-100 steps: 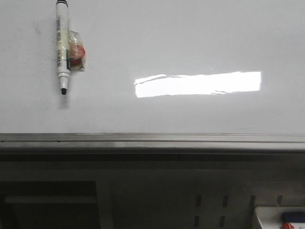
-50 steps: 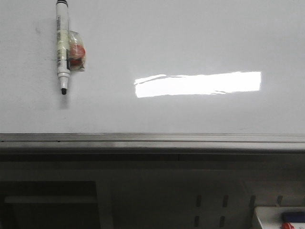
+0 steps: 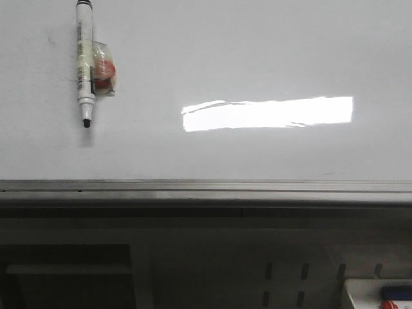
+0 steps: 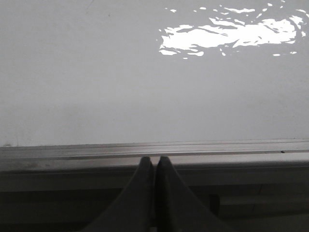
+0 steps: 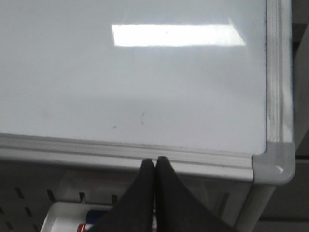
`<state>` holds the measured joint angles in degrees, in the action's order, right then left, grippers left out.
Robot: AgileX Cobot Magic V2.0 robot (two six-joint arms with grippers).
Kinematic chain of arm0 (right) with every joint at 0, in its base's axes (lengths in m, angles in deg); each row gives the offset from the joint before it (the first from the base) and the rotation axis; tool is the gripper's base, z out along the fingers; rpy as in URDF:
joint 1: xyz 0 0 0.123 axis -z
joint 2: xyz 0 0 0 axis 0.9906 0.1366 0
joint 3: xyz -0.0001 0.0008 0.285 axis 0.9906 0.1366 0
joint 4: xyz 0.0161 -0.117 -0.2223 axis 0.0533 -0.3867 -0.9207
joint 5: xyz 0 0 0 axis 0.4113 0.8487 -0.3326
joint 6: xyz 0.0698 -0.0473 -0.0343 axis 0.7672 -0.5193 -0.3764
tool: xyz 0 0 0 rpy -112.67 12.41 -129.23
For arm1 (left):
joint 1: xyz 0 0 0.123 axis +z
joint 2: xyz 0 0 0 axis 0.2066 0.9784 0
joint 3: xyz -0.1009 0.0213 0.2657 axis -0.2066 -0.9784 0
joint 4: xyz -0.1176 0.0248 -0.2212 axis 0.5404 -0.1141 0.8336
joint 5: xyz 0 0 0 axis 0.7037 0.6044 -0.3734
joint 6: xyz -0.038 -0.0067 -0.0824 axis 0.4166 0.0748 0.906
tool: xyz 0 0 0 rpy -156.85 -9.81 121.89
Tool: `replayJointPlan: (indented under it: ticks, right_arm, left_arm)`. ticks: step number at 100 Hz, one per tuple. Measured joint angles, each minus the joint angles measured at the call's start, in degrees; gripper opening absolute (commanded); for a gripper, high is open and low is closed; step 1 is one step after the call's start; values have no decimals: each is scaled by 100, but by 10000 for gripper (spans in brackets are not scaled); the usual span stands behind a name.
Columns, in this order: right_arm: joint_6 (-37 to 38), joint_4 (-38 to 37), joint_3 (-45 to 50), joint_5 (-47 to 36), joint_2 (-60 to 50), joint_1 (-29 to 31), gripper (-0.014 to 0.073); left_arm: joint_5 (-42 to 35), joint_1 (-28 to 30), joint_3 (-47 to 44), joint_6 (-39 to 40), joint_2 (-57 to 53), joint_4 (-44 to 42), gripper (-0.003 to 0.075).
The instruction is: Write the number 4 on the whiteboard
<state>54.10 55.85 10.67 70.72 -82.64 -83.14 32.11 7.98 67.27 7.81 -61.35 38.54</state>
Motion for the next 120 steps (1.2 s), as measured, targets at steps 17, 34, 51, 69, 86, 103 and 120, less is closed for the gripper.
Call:
replayJointPlan:
  ticks: [17, 34, 51, 69, 86, 103, 120]
  right_arm:
    - [0, -57, 0, -1288, 0, 0, -50]
    - [313, 228, 0, -2410, 0, 0, -50]
    - [425, 1372, 0, -2206, 0, 0, -50]
    - [693, 2100, -130, -1739, 0, 0, -49]
    - [698, 2164, -1190, -687, 28, -2, -4]
    - [419, 2164, -2134, 331, 639, -151, 213]
    - [209, 2164, -2660, 1404, 1351, -308, 362]
  left_arm:
    - [-133, 0, 0, 11, 0, 804, -20]
    - [-631, 0, 0, 32, 0, 3432, -20]
    - [-785, 0, 0, 34, 0, 4953, -20]
    - [-581, 0, 68, -298, 0, 5198, -20]
    - [227, 0, 1028, -877, 259, 3804, 52]
    - [1036, 0, 2111, -1007, 1374, 2927, 436]
    - [1514, -153, 2726, -1278, 2567, 3315, 442]
